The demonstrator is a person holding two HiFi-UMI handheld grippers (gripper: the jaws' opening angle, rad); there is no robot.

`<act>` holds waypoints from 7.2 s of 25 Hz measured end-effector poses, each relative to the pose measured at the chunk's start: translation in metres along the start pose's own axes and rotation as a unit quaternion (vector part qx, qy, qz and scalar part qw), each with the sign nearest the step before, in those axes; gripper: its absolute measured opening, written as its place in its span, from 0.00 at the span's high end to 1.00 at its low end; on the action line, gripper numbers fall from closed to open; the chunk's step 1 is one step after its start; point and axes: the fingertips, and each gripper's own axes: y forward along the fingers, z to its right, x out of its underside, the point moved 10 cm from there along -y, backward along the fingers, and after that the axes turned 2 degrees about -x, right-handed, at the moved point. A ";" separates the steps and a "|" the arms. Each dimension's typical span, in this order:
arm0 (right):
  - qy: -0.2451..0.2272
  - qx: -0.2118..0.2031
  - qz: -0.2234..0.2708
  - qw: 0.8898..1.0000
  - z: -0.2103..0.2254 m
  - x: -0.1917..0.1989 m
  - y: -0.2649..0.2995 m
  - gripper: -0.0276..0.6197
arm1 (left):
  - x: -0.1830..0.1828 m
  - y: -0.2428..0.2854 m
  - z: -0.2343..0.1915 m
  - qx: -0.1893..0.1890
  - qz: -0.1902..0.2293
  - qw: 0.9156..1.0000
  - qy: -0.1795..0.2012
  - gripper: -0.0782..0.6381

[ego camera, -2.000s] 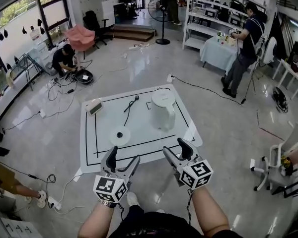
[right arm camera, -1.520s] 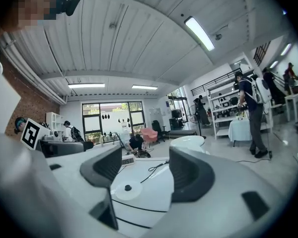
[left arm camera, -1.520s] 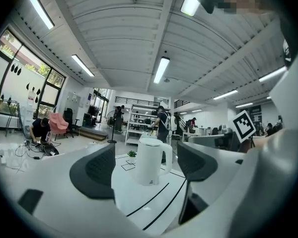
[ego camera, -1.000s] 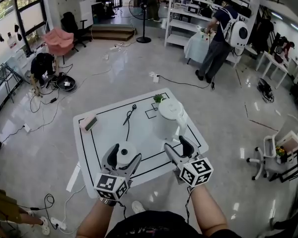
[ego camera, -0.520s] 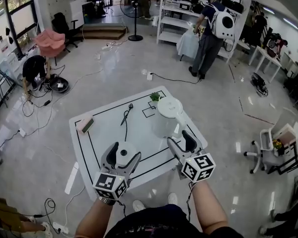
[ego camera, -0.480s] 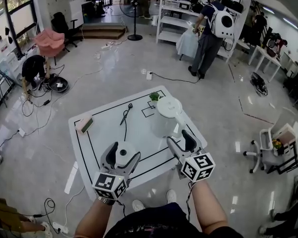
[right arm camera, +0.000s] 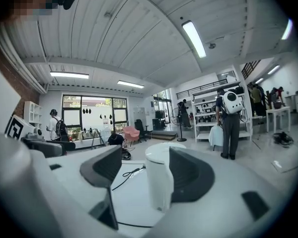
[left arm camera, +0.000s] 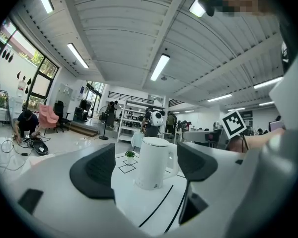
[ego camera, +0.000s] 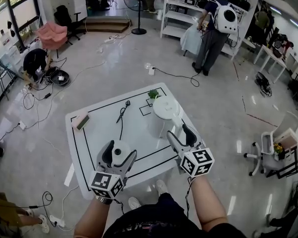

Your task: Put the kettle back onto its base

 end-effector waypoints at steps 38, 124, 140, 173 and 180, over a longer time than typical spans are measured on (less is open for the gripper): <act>-0.013 -0.088 -0.159 0.983 0.088 0.068 0.081 0.62 | 0.010 0.087 0.041 -0.062 -0.025 0.998 -0.008 0.37; -0.068 -0.263 -0.085 0.959 -0.102 0.034 0.132 0.78 | 0.013 -0.089 -0.018 -0.220 0.002 0.975 -0.038 0.37; -0.062 -0.248 -0.085 0.963 -0.152 0.052 0.127 0.78 | 0.017 -0.124 -0.048 -0.195 -0.006 0.980 -0.039 0.37; -0.057 -0.200 0.017 0.978 -0.165 0.088 0.070 0.78 | 0.021 -0.130 -0.068 -0.160 -0.002 0.986 -0.041 0.37; -0.070 -0.204 0.011 0.976 -0.170 0.099 0.063 0.78 | 0.020 -0.127 -0.070 -0.157 -0.004 0.987 -0.040 0.37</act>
